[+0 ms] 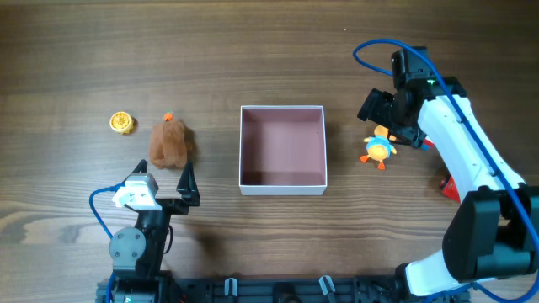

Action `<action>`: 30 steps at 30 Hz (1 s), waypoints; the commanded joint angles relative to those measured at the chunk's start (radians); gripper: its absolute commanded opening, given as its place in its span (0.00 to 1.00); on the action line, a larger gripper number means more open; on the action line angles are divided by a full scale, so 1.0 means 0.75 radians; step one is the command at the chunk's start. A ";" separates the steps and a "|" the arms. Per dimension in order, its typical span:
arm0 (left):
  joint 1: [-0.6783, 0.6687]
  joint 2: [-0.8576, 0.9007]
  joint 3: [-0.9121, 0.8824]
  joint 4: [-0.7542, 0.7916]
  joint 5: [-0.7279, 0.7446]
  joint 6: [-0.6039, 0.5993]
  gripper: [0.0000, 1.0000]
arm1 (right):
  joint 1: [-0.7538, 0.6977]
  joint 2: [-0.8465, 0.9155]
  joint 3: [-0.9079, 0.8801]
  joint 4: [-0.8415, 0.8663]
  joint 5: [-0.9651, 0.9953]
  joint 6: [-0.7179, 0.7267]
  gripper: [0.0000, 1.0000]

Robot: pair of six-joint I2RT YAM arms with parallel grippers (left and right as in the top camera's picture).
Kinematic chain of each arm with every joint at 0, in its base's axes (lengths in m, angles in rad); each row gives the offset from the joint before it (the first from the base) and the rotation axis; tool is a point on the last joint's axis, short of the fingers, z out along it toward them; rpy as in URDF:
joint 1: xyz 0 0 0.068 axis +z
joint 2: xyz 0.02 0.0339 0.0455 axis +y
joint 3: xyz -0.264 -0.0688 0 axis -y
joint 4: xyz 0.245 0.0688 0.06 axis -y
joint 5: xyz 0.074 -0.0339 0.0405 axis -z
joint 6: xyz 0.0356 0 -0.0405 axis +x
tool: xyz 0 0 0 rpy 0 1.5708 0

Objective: Pack container

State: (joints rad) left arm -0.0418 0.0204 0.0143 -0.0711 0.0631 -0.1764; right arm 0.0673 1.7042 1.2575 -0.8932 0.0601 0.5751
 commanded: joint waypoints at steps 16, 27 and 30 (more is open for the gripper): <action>0.009 -0.006 -0.012 0.001 0.024 0.011 1.00 | -0.155 0.022 -0.028 -0.027 -0.089 -0.307 1.00; 0.009 -0.006 -0.012 0.001 0.024 0.011 1.00 | -0.155 0.032 -0.094 0.038 -0.197 -0.342 1.00; 0.009 -0.006 -0.012 0.001 0.024 0.011 1.00 | -0.155 0.036 -0.106 0.049 -0.196 -0.306 1.00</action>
State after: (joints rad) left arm -0.0418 0.0204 0.0143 -0.0711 0.0628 -0.1764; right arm -0.0540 1.7157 1.1923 -0.8688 -0.0715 0.3344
